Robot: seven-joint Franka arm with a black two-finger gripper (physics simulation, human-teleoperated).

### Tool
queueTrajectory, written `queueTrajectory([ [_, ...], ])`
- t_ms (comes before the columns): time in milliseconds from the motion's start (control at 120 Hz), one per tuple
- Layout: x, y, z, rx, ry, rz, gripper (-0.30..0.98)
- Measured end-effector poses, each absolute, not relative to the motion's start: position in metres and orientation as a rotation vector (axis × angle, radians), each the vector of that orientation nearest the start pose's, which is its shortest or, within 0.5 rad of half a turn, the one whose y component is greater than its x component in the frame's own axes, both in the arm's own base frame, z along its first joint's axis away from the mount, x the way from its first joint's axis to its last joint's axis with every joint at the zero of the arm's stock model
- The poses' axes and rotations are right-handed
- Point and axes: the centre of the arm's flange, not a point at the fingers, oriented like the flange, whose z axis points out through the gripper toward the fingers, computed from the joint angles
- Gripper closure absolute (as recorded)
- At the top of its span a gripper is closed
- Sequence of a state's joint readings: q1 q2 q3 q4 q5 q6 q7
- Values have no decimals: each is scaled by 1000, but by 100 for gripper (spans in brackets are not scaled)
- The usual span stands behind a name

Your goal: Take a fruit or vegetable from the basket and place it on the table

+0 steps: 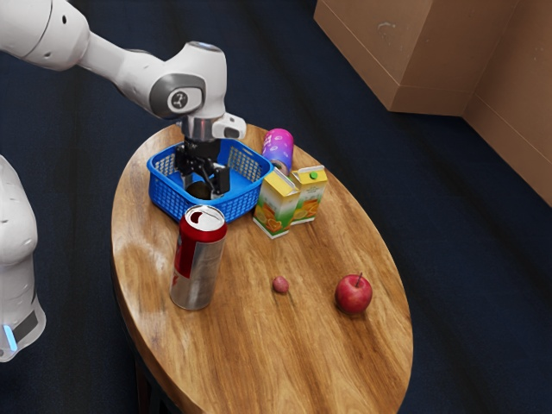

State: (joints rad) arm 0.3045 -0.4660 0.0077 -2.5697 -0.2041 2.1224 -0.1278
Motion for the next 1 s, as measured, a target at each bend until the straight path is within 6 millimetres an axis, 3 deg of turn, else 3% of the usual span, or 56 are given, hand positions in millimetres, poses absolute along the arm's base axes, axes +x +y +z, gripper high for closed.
queueTrajectory([
  [233,381,116,416,-3187,-914,-40,3],
  [458,383,114,419,-3155,-932,-64,42],
  [525,382,116,421,-3141,-952,-74,45],
  [1000,387,119,457,-3082,-1004,-197,47],
])
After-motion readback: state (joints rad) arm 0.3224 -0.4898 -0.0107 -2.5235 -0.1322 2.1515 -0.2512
